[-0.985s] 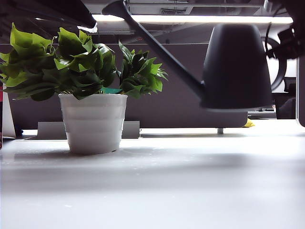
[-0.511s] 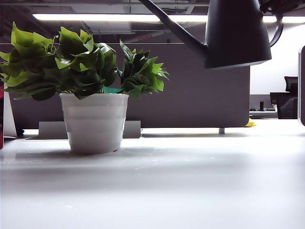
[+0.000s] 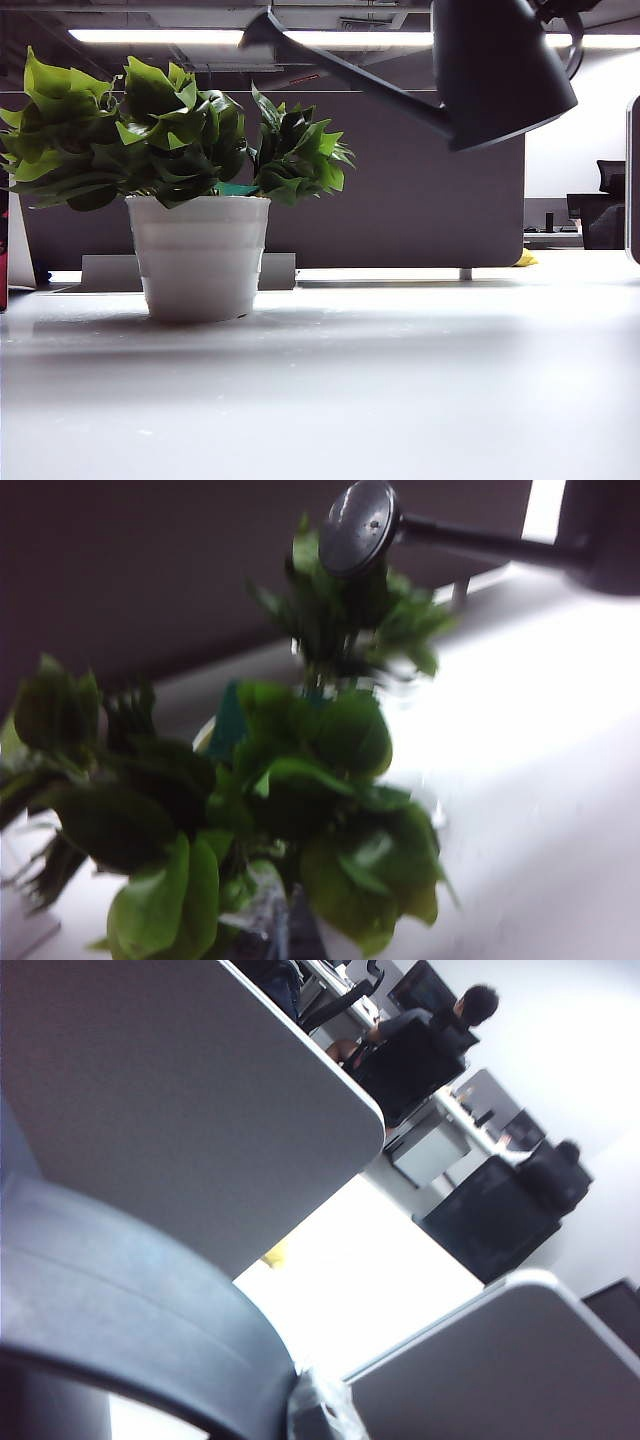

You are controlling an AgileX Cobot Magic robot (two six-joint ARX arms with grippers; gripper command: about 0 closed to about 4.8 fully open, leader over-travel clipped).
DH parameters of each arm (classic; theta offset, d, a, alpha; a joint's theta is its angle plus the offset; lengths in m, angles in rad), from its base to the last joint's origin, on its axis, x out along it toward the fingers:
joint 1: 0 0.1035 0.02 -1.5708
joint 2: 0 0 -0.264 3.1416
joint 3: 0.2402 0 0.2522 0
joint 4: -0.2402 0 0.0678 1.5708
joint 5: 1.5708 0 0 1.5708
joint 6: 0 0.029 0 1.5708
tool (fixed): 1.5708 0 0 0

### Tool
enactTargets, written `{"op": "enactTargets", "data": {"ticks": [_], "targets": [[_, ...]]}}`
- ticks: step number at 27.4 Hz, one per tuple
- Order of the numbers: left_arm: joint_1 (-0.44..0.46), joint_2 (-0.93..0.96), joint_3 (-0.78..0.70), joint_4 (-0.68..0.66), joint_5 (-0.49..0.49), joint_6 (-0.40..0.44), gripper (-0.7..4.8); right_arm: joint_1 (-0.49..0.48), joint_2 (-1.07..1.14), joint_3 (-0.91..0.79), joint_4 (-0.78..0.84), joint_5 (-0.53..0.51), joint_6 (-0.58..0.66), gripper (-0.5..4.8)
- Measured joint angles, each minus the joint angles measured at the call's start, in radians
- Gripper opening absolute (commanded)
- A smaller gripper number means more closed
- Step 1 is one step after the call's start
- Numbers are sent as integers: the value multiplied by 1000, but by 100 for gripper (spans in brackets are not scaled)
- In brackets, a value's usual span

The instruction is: Pick up the watering can from the table, water the potted plant, and put the can back.

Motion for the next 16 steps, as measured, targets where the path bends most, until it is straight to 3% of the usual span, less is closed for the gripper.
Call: {"op": "enactTargets", "data": {"ticks": [5,16], "targets": [[43,110,61,-98,7,0,-5,24,35,46,-13,1,-78,-5],[43,192,104,-119,7,-45,-5,55,90,132,-22,31,-220,-5]]}}
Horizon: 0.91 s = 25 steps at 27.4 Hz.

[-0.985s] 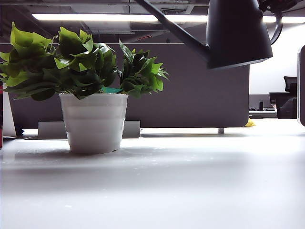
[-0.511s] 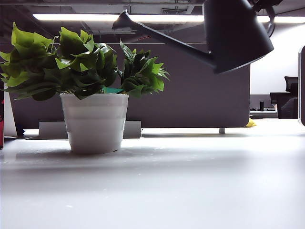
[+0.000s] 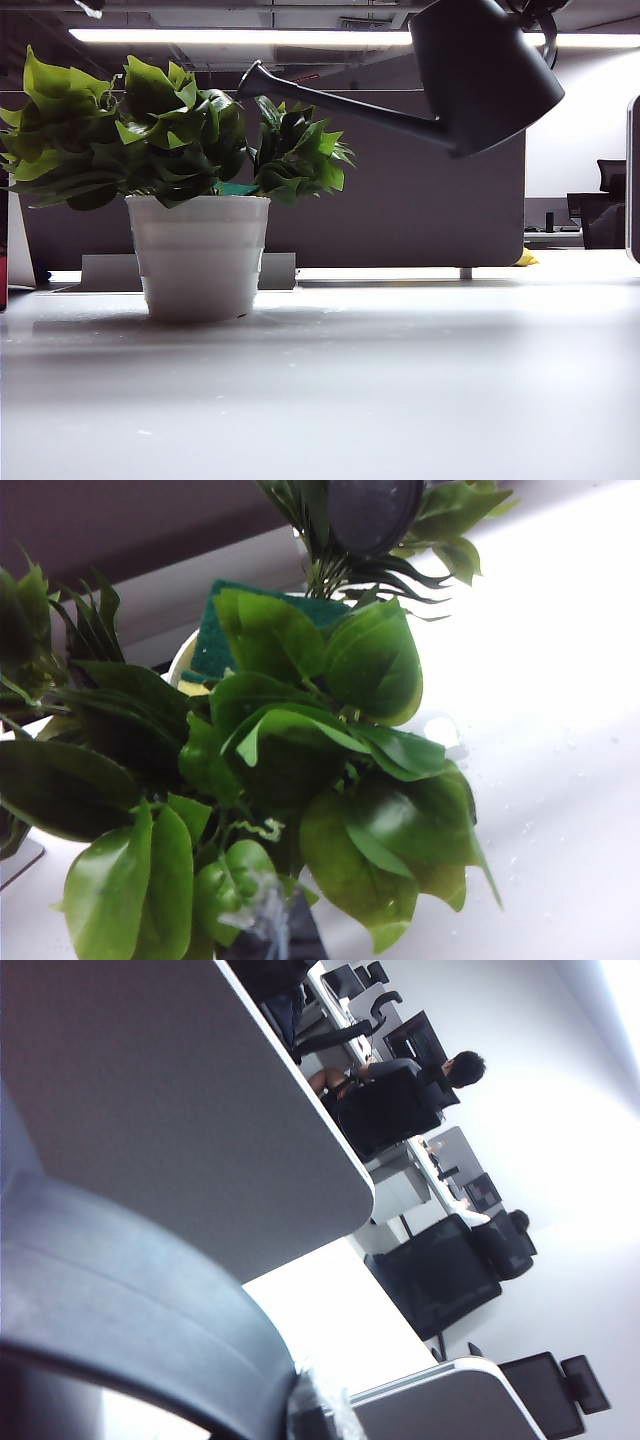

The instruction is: Pick up the watering can from the table, water the potted plant, and put the can back.

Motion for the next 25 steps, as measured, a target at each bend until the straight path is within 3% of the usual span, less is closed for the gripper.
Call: {"op": "enactTargets", "data": {"ticks": [11,14,25], "targets": [[16,-3,10,-35,-13,0,-5,25,76,68,7,45,-105,-5],[39,-3,11,-68,-19,0,-5,36,86,71,24,84,-187,-5],[59,-4,13,-114,-20,2,-5,37,96,71,83,32,-312,-5]]}}
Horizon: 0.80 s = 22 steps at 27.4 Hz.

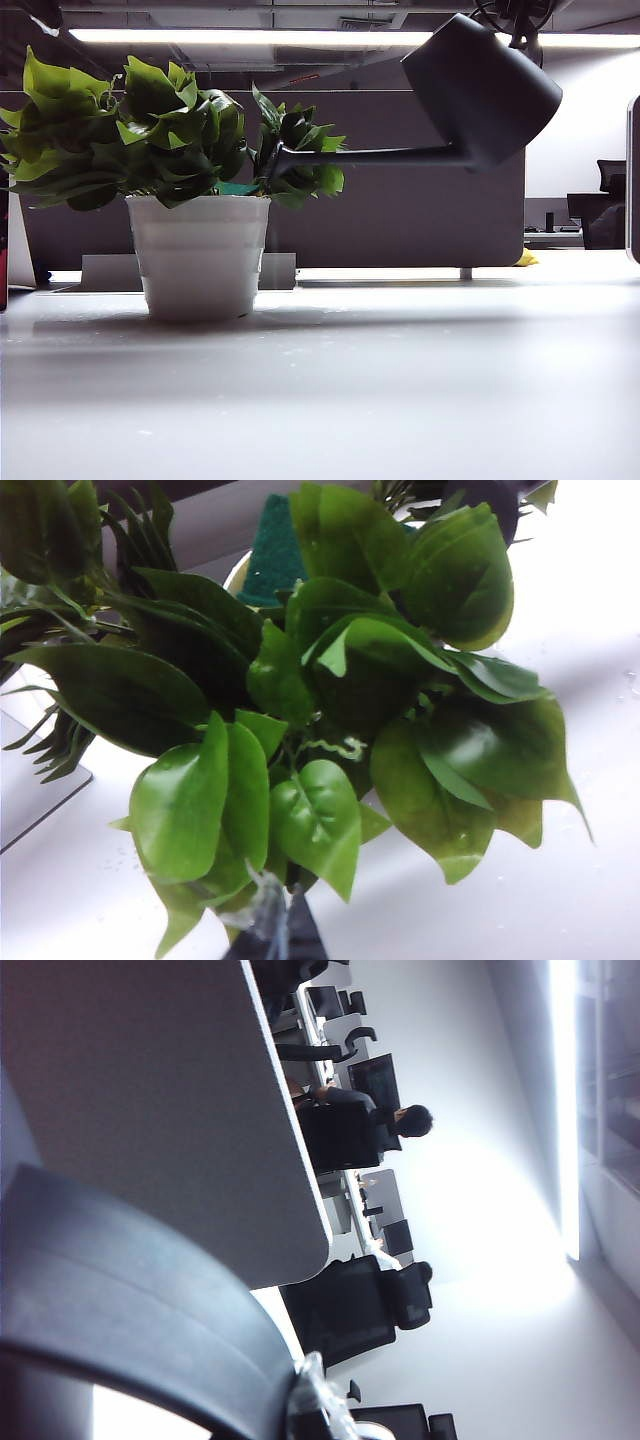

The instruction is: Pick up the watering can from the table, water the potted plant, and put the can back.

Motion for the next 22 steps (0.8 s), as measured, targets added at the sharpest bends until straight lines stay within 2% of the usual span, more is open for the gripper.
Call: {"op": "enactTargets", "data": {"ticks": [15,22], "targets": [[0,0,0,0,0,11,-5,37,16,0,54,-10,-47,-6],[0,0,0,-1,0,25,-6,50,72,89,74,12,-49,-6]]}}
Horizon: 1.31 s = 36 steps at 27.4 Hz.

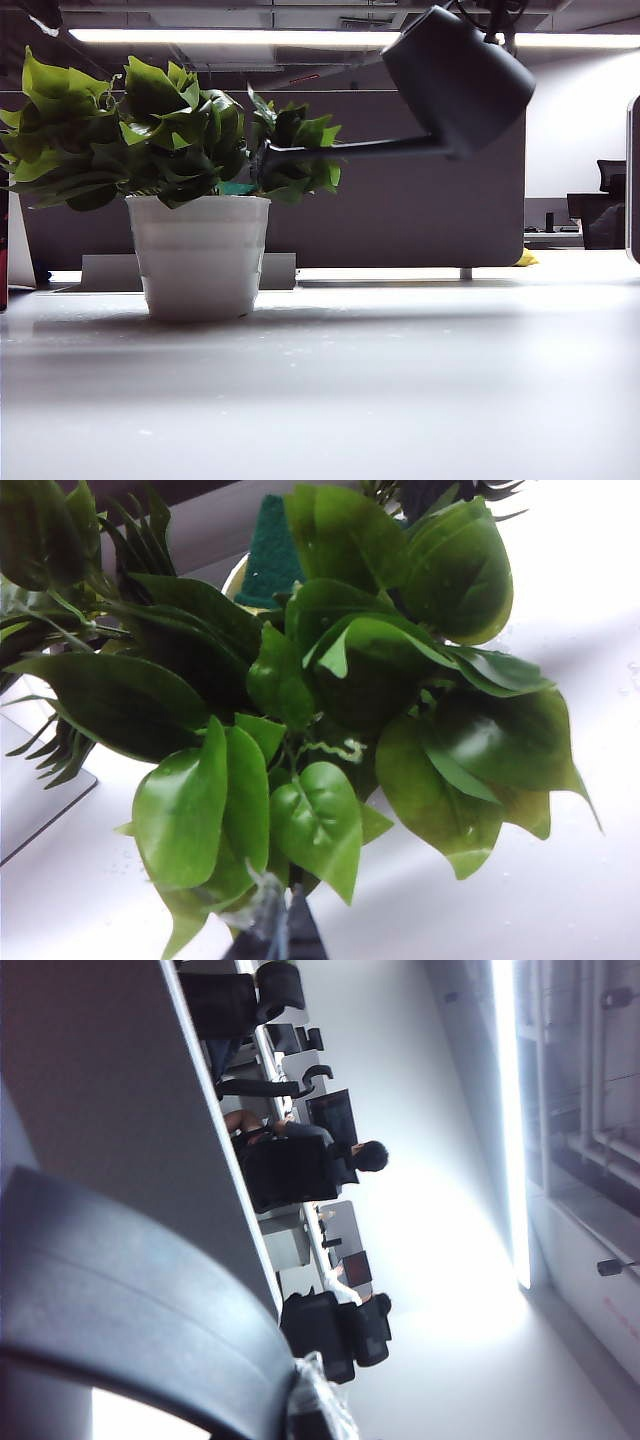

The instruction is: Pick up the watering can from the table, water the potted plant, and put the can back.

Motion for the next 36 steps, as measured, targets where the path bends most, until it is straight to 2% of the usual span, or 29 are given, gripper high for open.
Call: {"op": "enactTargets", "data": {"ticks": [21,36], "targets": [[0,0,0,-24,0,0,-5,33,3,11,9,-6,-99,-6],[-1,0,0,-58,0,0,-5,50,3,14,24,-21,-105,-6]]}}
